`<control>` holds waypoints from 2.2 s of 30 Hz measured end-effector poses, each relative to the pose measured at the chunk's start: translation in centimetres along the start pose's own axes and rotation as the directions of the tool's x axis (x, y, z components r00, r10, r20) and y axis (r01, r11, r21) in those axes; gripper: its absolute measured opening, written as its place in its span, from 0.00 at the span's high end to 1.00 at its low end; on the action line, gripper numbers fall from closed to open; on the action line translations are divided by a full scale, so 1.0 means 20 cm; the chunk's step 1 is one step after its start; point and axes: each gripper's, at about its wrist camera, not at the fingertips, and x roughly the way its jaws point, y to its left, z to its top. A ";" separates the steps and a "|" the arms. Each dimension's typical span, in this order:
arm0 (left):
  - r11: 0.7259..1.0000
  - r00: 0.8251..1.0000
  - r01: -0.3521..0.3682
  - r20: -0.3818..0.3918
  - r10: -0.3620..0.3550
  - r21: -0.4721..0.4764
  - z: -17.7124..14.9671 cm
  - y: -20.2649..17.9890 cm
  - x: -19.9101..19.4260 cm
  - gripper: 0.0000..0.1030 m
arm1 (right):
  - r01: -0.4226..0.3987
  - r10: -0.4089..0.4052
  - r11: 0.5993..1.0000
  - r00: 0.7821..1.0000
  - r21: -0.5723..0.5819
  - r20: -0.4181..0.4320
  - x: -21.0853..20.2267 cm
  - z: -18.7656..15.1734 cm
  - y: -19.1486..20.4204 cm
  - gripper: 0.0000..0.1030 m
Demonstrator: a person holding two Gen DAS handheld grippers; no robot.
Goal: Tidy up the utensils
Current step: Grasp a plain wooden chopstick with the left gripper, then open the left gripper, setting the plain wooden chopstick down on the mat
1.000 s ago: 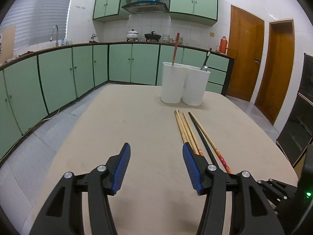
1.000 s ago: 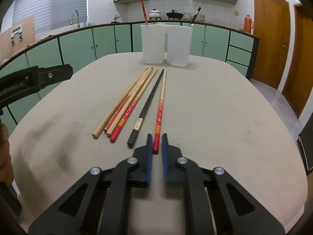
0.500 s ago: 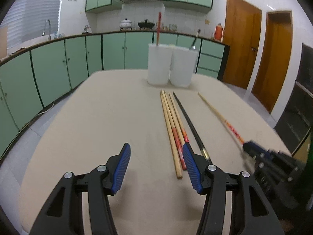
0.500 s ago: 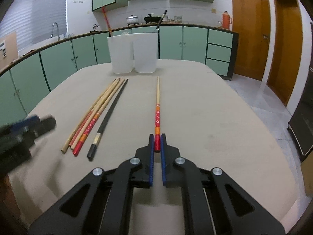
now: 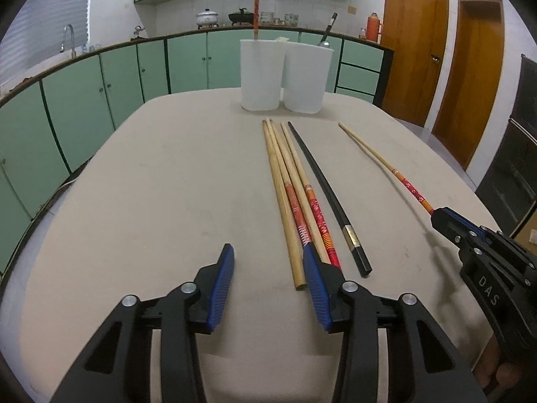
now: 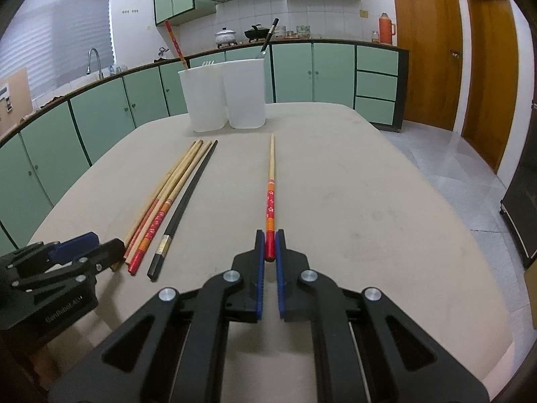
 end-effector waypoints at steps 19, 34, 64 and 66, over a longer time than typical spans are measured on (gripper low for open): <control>0.999 1.000 -0.006 0.030 0.008 -0.053 0.02 0.02 -0.01 0.94 | -0.015 0.015 1.000 1.000 0.000 -0.011 0.01 0.01 0.00 0.95; 1.000 0.986 -0.010 0.164 0.013 -0.017 0.24 0.01 -0.29 0.94 | -0.077 0.079 0.997 0.994 -0.031 0.070 -0.16 0.20 0.02 0.95; 0.996 0.997 0.055 -0.049 -0.058 -0.070 0.04 0.15 0.01 0.81 | -0.081 0.080 0.996 0.997 -0.044 -0.016 -0.06 0.10 0.05 0.95; 0.997 0.997 0.050 -0.048 -0.053 -0.062 0.02 0.14 -0.01 0.81 | -0.084 0.083 0.996 0.996 -0.041 -0.017 -0.05 0.11 0.05 0.95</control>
